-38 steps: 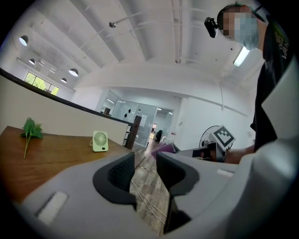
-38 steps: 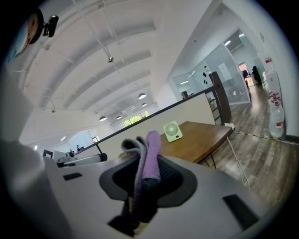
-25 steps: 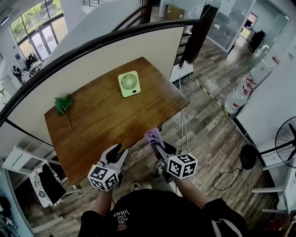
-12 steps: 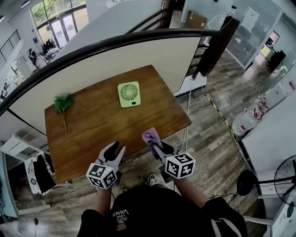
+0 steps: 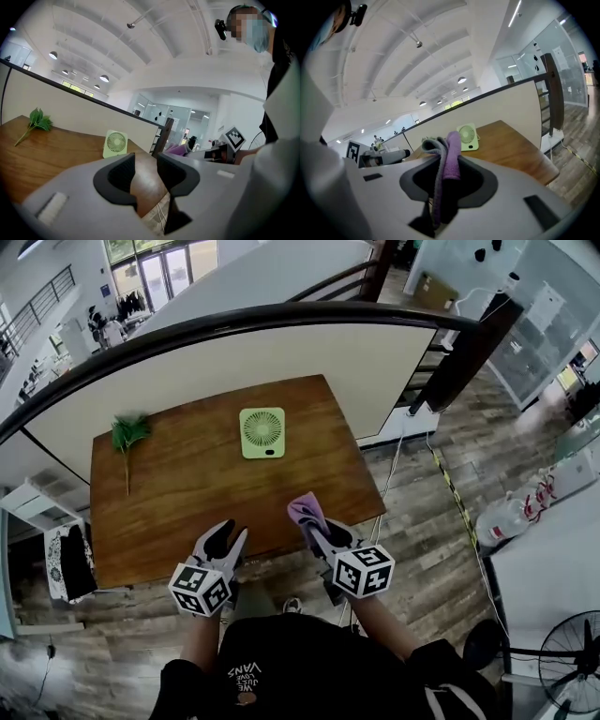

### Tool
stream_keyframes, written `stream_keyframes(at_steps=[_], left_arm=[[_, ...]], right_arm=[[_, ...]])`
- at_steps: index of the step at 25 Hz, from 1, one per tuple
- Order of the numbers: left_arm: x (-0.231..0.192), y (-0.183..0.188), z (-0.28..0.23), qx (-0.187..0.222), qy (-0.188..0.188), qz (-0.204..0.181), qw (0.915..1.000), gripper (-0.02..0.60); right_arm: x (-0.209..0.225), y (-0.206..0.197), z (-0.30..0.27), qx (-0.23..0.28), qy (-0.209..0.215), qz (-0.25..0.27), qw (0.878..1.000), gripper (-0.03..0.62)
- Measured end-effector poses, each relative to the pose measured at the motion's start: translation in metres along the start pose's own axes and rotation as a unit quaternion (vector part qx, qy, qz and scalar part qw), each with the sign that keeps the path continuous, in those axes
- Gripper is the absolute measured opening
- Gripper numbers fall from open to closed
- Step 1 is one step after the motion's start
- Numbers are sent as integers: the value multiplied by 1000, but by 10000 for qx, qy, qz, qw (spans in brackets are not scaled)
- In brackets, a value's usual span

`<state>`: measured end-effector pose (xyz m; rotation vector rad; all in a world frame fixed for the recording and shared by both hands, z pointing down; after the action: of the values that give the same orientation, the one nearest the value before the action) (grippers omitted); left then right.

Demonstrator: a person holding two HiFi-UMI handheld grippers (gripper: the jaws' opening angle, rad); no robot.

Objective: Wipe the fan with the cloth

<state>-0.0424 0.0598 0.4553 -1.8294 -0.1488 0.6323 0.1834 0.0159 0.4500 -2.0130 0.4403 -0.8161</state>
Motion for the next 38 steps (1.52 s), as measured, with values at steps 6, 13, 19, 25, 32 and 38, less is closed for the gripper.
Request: stream_keyframes(at_steps=[6, 13, 19, 25, 32, 38], left_arm=[[-20, 8, -25, -7, 144, -7, 9999, 130], [-67, 23, -69, -132, 65, 62, 9999, 130], [-106, 30, -111, -302, 8, 92, 9995, 130], [-148, 31, -145, -525, 96, -11, 9986, 130], [-183, 28, -174, -695, 70, -26, 9976, 130], [-201, 16, -199, -862, -30, 7, 9963, 131]], right_arm=[[20, 13, -24, -17, 50, -30, 10000, 97], [36, 33, -66, -99, -148, -73, 9998, 97], [52, 49, -104, -211, -310, -55, 9993, 97], [63, 60, -140, -387, -340, 7, 9987, 97], [72, 70, -174, -523, -354, 81, 9980, 97], [70, 80, -203, -578, -247, 218, 9978, 97]])
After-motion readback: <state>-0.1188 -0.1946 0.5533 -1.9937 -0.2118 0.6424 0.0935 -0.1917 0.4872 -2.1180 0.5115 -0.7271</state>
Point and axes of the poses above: the fingertips, and each gripper's own axes: z backward along the fingers, x to its right, y out of its top, the point moved 6 cm from there along z, backward along the fingers, and after that the axes turned 1 degree about -x, right-handed, at the moved point
